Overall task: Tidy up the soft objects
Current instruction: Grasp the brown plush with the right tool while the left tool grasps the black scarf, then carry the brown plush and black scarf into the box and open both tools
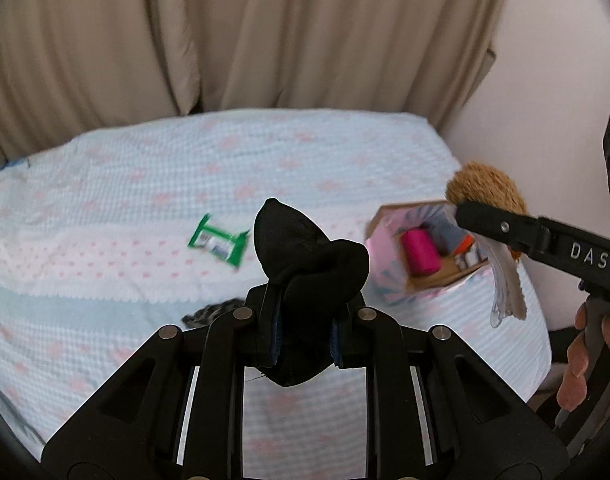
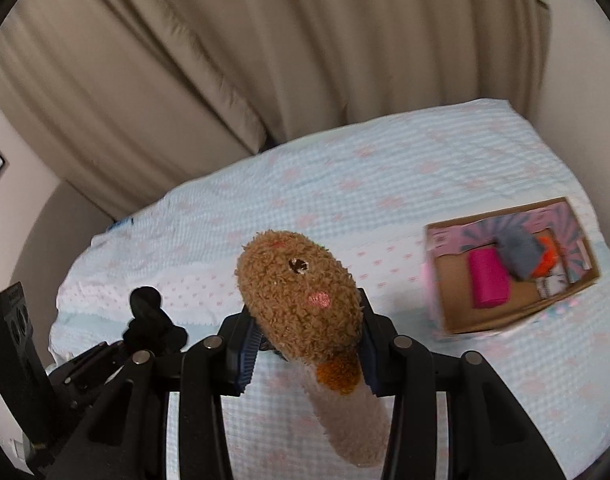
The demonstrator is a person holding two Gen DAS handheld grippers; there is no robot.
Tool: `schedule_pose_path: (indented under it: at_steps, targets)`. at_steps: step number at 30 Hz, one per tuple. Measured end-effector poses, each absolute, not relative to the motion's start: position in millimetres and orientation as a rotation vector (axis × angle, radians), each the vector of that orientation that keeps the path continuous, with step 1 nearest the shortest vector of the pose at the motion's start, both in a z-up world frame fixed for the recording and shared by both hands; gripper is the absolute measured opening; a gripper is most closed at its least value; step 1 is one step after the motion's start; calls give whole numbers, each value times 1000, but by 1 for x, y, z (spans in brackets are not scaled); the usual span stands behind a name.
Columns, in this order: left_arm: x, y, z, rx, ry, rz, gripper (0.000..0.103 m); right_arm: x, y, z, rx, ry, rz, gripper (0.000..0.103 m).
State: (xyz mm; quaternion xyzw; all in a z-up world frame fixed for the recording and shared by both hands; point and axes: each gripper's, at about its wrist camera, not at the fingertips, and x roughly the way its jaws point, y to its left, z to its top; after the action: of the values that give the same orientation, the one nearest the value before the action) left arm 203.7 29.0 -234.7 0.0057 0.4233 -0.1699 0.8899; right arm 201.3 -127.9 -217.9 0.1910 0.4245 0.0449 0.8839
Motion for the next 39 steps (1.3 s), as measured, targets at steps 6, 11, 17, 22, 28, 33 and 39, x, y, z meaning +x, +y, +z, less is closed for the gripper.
schedule_pose_path:
  at_steps: [6,11,17,22,28,33,39]
  targets:
    - [193,-48,-203,-26,850,-346,16,181,-212,-198,419,862,90,39]
    - [197,-119,-206,-15,859,-335,16,176,-280,-192,380,860,95,39]
    - [219,-194,-233,-21,918,-331,16,190,-352,-216,306,893,143,39]
    - [247,-237,-264,-21,994,-322,16,208,-391,-244,235,918,188,39]
    - [284,-270,-306,-5,1087,-301,16,231,-406,-291,93,974,278,39]
    - [313,-283,-344,18,1165,-278,16,251,-414,-330,102,1033,381,39]
    - [344,-293,-393,62,1242,-249,16,268,-409,-374,90,1081,476,39]
